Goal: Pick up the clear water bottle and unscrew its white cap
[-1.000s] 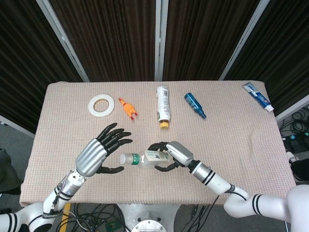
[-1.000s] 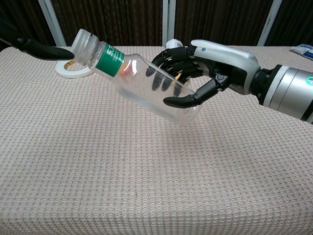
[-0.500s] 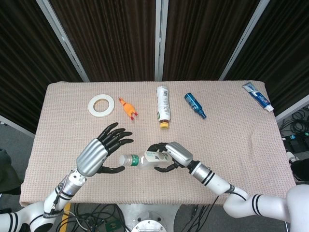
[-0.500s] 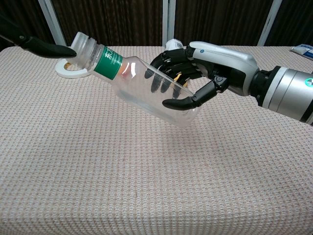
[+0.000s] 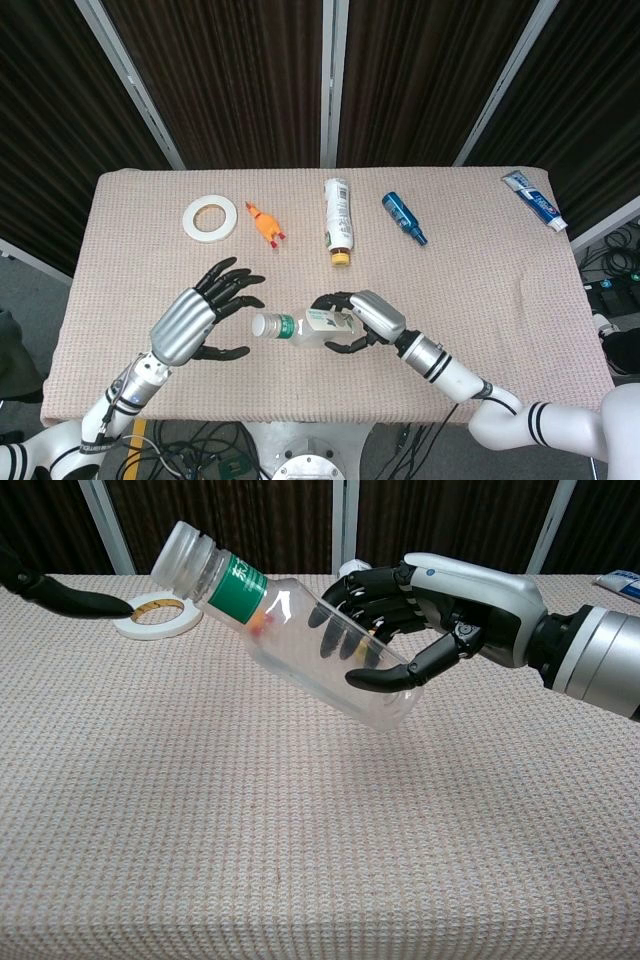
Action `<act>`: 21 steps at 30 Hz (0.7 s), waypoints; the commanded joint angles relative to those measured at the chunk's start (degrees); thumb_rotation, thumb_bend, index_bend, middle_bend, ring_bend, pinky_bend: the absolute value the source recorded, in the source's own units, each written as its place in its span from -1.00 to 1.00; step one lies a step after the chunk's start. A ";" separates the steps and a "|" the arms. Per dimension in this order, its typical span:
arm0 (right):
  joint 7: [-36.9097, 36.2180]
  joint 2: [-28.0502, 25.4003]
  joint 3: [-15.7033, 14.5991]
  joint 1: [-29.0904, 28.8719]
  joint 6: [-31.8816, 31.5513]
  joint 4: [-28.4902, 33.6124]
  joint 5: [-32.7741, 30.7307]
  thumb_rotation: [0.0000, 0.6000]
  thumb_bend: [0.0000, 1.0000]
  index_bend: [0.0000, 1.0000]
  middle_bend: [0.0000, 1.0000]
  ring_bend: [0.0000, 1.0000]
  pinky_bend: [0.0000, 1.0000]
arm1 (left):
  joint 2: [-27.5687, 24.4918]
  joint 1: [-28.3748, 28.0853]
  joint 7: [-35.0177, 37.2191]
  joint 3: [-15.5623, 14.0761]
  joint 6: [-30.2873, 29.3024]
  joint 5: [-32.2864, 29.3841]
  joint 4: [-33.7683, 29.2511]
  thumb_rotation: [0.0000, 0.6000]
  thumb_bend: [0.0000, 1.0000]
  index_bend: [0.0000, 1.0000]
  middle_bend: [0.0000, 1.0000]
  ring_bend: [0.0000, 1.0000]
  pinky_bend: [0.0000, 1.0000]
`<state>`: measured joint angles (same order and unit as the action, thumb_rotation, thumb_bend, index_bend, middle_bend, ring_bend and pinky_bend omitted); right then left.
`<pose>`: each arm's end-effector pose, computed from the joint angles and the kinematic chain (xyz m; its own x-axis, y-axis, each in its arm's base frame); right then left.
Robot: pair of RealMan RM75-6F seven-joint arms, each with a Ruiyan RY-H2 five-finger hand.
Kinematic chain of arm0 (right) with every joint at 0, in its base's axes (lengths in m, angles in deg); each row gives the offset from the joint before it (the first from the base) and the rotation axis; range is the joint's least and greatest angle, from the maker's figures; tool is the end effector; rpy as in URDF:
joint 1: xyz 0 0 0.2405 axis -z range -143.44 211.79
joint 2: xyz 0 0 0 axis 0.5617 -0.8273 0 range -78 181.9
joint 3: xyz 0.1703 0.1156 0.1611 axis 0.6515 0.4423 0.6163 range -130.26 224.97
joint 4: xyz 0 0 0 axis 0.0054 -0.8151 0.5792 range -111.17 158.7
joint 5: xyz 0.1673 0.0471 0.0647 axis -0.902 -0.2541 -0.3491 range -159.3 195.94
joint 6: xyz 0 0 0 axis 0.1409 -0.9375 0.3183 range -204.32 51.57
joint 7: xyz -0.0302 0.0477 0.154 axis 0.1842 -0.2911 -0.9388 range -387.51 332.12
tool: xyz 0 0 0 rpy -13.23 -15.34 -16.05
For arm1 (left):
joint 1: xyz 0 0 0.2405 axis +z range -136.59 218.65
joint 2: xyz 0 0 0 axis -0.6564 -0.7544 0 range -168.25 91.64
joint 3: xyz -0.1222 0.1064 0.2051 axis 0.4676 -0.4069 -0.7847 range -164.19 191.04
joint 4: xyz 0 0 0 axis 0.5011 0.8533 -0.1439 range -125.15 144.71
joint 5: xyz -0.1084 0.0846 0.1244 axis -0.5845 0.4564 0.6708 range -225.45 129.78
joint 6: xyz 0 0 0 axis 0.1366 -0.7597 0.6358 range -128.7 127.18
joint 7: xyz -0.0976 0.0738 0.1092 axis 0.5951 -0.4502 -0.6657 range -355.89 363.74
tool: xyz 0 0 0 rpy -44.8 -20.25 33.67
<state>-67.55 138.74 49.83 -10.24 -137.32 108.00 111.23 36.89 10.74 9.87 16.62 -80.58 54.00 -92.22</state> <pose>-0.1025 -0.3166 -0.0015 -0.1017 -0.6219 0.7765 -0.7906 -0.4232 -0.4425 -0.1114 0.2609 0.1003 0.0578 0.1287 0.9900 0.7425 -0.6685 0.0435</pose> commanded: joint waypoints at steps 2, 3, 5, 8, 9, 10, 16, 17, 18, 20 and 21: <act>-0.40 0.03 -0.04 -0.03 -0.09 -0.01 0.16 1.00 -0.10 0.09 -0.04 -0.32 -0.14 | -0.23 -0.19 0.28 -0.09 0.41 0.08 0.11 1.00 -0.74 -0.25 -0.73 -0.79 -0.90; -0.47 0.10 -0.02 -0.05 -0.15 -0.06 0.20 1.00 -0.10 0.10 -0.04 -0.32 -0.13 | -0.26 -0.26 0.30 -0.06 0.57 0.02 0.09 1.00 -0.71 -0.24 -0.73 -0.79 -0.90; -0.53 0.18 0.03 -0.12 -0.22 -0.10 0.31 1.00 -0.10 0.10 -0.04 -0.32 -0.13 | -0.45 -0.44 0.43 -0.04 1.03 -0.21 -0.10 1.00 -0.68 -0.24 -0.73 -0.79 -0.90; -0.45 0.30 0.10 -0.16 -0.23 -0.14 0.26 1.00 -0.10 0.10 -0.03 -0.31 -0.13 | -0.73 -0.65 0.61 0.02 1.51 -0.42 -0.46 1.00 -0.61 -0.24 -0.73 -0.79 -0.90; -0.40 0.35 0.12 -0.19 -0.17 -0.18 0.23 1.00 -0.10 0.10 -0.03 -0.31 -0.13 | -0.83 -0.72 0.57 0.03 1.67 -0.45 -0.57 1.00 -0.59 -0.24 -0.73 -0.79 -0.90; -0.43 0.41 0.13 -0.23 -0.16 -0.21 0.24 1.00 -0.10 0.10 -0.03 -0.31 -0.13 | -0.99 -0.82 0.46 0.03 1.89 -0.45 -0.68 1.00 -0.57 -0.24 -0.73 -0.80 -0.90; -0.29 0.35 0.11 -0.29 0.00 -0.32 0.14 1.00 -0.10 0.10 -0.03 -0.31 -0.13 | -1.75 -1.09 0.43 -0.24 2.78 -0.44 -1.28 1.00 -0.50 -0.27 -0.73 -0.80 -0.90; -0.32 0.35 0.12 -0.28 0.01 -0.33 0.10 1.00 -0.10 0.10 -0.03 -0.31 -0.13 | -1.84 -1.16 0.39 -0.28 2.97 -0.45 -1.33 1.00 -0.50 -0.27 -0.73 -0.80 -0.90; -0.32 0.38 0.14 -0.29 0.02 -0.38 0.07 1.00 -0.10 0.10 -0.03 -0.31 -0.13 | -1.92 -1.24 0.32 -0.30 3.20 -0.52 -1.42 1.00 -0.49 -0.27 -0.73 -0.80 -0.90; -0.20 0.46 0.12 -0.32 0.10 -0.44 0.03 1.00 -0.10 0.10 -0.03 -0.31 -0.13 | -2.04 -1.37 0.30 -0.29 3.54 -0.66 -1.54 1.00 -0.48 -0.27 -0.73 -0.80 -0.90; -0.20 0.48 0.14 -0.34 0.14 -0.46 0.00 1.00 -0.10 0.10 -0.03 -0.31 -0.13 | -2.11 -1.46 0.35 -0.25 3.67 -0.73 -1.64 1.00 -0.47 -0.27 -0.73 -0.80 -0.90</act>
<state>-67.73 139.21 49.97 -10.57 -137.20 107.55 111.24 34.82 9.32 10.21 16.36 -76.94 53.31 -93.82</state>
